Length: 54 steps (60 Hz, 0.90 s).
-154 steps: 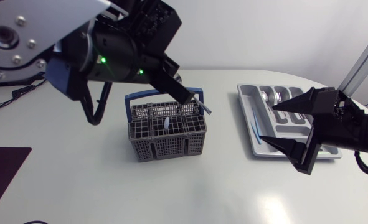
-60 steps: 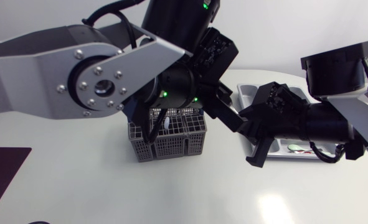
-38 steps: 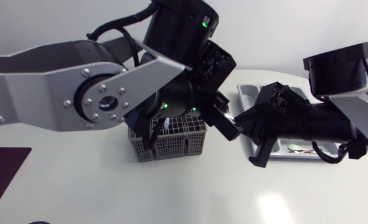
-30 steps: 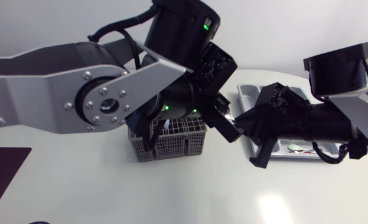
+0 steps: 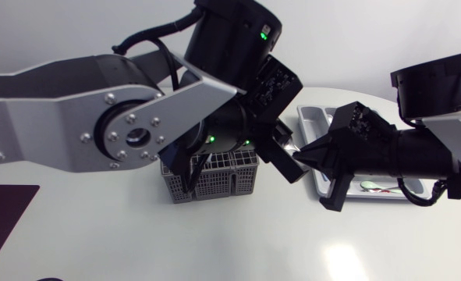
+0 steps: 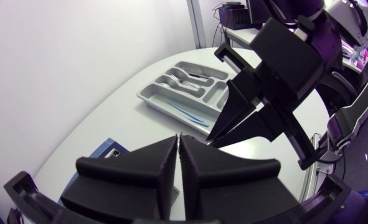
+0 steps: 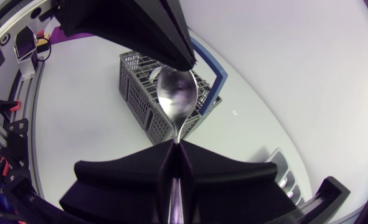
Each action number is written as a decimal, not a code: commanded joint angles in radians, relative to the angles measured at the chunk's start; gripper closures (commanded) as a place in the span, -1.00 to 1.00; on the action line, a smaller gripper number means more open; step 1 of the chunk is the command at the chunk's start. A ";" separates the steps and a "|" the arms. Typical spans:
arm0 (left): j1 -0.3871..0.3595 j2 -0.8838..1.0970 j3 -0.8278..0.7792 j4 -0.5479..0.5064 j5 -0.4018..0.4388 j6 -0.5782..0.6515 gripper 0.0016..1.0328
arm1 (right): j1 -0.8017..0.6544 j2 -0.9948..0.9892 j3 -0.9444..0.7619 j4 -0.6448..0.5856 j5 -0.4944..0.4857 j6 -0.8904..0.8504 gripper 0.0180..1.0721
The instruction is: Unload the cutlery basket into the drawer organizer.
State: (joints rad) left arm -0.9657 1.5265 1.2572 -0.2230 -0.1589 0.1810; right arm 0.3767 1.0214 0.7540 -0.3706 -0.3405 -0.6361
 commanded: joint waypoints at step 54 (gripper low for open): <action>0.160 -0.161 -0.024 -0.065 -0.028 -0.057 -0.87 | -0.725 0.183 -0.012 -0.378 -0.307 -0.872 0.85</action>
State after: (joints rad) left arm -0.8135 1.3491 1.2564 -0.2584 -0.1852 0.1497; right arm -0.2527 1.1126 0.7216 -0.7078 -0.6308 -1.3014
